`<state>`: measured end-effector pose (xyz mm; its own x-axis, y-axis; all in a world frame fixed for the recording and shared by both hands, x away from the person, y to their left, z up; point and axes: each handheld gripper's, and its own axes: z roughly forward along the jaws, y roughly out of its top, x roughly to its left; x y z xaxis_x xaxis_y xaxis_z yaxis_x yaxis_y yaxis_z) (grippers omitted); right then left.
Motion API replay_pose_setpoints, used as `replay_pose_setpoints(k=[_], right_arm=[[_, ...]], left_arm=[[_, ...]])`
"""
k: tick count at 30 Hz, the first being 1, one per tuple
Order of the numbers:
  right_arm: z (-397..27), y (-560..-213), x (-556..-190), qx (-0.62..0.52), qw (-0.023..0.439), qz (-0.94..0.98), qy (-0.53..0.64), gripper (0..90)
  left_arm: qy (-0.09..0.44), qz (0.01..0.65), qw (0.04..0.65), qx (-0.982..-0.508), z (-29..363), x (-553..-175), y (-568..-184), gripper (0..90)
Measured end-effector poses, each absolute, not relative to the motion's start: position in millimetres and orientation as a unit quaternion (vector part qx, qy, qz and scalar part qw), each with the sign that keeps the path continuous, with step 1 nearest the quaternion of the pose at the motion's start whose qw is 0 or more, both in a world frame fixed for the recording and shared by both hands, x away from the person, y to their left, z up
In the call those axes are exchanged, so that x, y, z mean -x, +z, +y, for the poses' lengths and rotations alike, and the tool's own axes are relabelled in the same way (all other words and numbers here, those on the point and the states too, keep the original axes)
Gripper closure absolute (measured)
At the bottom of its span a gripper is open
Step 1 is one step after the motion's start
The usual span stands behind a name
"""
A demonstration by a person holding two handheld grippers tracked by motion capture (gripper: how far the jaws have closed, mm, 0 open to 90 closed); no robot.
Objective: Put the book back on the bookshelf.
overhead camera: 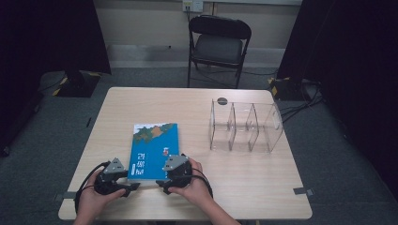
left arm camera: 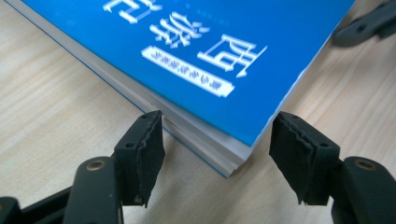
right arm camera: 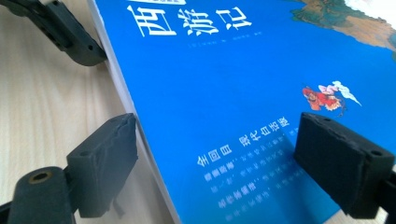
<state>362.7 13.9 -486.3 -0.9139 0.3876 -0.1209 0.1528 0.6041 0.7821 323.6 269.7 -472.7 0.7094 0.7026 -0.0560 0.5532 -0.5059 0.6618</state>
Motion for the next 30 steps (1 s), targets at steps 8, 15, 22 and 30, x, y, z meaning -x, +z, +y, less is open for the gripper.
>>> replay_pose_setpoints(k=[8,15,22,30], right_arm=[[23,-489,-359,-0.138,0.164,0.885,0.412,11.7],[26,-491,-357,-0.131,0.174,0.884,0.414,12.5],[36,-493,-352,-0.120,0.179,0.883,0.416,12.5],[41,-494,-350,-0.101,0.197,0.883,0.415,18.9]], left_arm=[[0.105,0.371,0.347,-0.855,269,-326,-467,36.0],[0.099,0.376,0.353,-0.851,269,-328,-465,36.3],[0.100,0.374,0.357,-0.850,269,-329,-461,36.5],[0.097,0.377,0.361,-0.848,269,-330,-460,36.5]])
